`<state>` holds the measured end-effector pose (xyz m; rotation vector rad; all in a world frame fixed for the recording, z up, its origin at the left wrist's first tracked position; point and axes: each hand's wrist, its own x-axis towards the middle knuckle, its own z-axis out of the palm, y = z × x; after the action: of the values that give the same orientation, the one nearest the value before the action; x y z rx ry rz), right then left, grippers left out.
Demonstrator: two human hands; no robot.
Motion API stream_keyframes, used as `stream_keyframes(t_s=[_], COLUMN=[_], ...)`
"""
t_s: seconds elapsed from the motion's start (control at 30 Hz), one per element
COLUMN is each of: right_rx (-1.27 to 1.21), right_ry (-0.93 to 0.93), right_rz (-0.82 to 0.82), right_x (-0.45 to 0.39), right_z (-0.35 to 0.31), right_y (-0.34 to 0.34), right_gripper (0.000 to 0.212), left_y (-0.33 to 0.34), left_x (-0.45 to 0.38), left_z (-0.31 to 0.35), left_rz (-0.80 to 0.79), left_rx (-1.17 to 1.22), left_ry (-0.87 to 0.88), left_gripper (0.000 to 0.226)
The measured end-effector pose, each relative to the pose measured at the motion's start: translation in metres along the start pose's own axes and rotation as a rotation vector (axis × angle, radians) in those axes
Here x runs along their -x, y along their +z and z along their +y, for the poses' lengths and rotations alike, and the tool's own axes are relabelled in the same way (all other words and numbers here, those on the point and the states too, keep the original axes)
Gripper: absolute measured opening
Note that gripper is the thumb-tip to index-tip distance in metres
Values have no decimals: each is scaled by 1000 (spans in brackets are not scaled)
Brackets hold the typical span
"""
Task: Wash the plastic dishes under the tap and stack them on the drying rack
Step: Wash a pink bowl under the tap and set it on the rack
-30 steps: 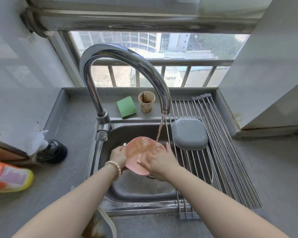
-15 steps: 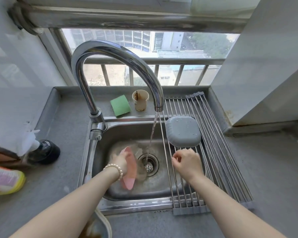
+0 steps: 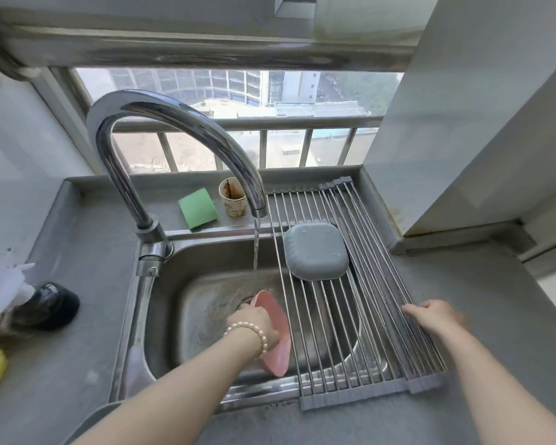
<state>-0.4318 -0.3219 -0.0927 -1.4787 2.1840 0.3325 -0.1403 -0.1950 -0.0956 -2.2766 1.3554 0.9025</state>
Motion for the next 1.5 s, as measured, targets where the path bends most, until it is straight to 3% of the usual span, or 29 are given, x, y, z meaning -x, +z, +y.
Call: stream_keyframes(t_s=[0.1, 0.17, 0.2, 0.27, 0.33, 0.43, 0.57, 0.73, 1.0, 1.2, 1.3, 1.5], right_rx=[-256, -346, -368, -352, -318, -281, -229, -161, -275, -450, -533, -518], right_ry=[-81, -163, -205, -230, -203, -135, -55, -59, -39, -6, -26, -18], right_rz=[-110, -91, -46, 47, 128, 206, 214, 230, 10, -88, -107, -90], right_x=[4, 8, 10, 11, 10, 8, 4, 9, 11, 12, 12, 6], right_z=[-7, -12, -13, -12, -6, 1, 8, -2, -11, -20, -25, -24], right_y=[-8, -12, -15, -21, -30, -44, -51, -46, -36, -37, -39, -35], right_gripper=[53, 54, 43, 34, 42, 23, 56, 41, 57, 20, 17, 17], left_y=[2, 2, 2, 3, 3, 3, 0, -2, -6, -1, 3, 5], left_x=[-2, -4, -5, -5, -4, -5, -6, -7, -9, -7, -3, -1], left_z=[12, 19, 22, 30, 39, 51, 63, 66, 53, 62, 74, 86], left_rz=[0, 7, 12, 22, 21, 12, 15, 5, 21, 60, 72, 35], left_rx=[-6, -3, 5, 21, 23, 28, 24, 7, 98, 121, 41, 3], left_ry=[2, 16, 26, 50, 73, 97, 126, 119, 130, 156, 152, 133], left_gripper=[62, 65, 65, 66, 68, 70, 63, 62, 54, 72, 76, 62])
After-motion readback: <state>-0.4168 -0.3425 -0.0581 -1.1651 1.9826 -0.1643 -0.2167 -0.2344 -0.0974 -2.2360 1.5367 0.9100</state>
